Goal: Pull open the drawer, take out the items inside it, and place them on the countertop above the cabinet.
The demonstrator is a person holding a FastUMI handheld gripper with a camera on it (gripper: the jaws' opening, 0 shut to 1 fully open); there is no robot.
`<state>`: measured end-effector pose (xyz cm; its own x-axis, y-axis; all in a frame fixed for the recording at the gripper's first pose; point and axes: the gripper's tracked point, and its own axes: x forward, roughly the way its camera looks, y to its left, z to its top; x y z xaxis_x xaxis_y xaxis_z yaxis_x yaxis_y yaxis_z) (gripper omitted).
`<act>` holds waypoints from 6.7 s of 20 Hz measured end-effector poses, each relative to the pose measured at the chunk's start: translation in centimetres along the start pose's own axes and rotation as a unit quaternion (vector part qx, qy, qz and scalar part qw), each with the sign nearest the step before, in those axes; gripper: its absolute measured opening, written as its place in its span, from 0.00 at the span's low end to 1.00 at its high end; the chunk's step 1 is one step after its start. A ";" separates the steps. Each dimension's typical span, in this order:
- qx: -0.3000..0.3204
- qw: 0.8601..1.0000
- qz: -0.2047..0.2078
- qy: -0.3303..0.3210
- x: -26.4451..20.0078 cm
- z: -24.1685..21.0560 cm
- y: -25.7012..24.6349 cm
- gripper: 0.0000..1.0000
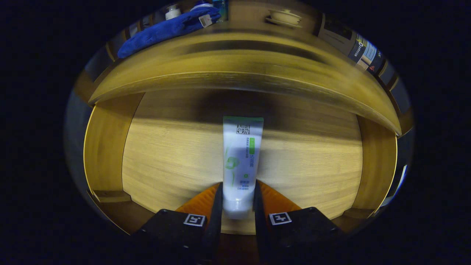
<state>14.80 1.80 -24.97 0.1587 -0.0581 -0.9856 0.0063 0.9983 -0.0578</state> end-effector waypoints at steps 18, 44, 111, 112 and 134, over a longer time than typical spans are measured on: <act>-0.059 0.986 0.091 -0.126 -22.1 8.4 5.4 0.49; 0.058 0.974 -0.020 -0.219 -16.3 27.5 0.3 0.59; 0.009 0.861 -0.031 -0.507 -19.3 -0.4 3.8 0.97; 0.013 0.863 -0.034 -0.503 -19.1 -0.5 3.6 0.97; 0.017 0.854 -0.052 -0.517 -16.9 9.5 2.6 0.98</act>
<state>21.48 5.46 -6.92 0.9430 -0.1301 -0.3064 0.0995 0.9885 -0.1136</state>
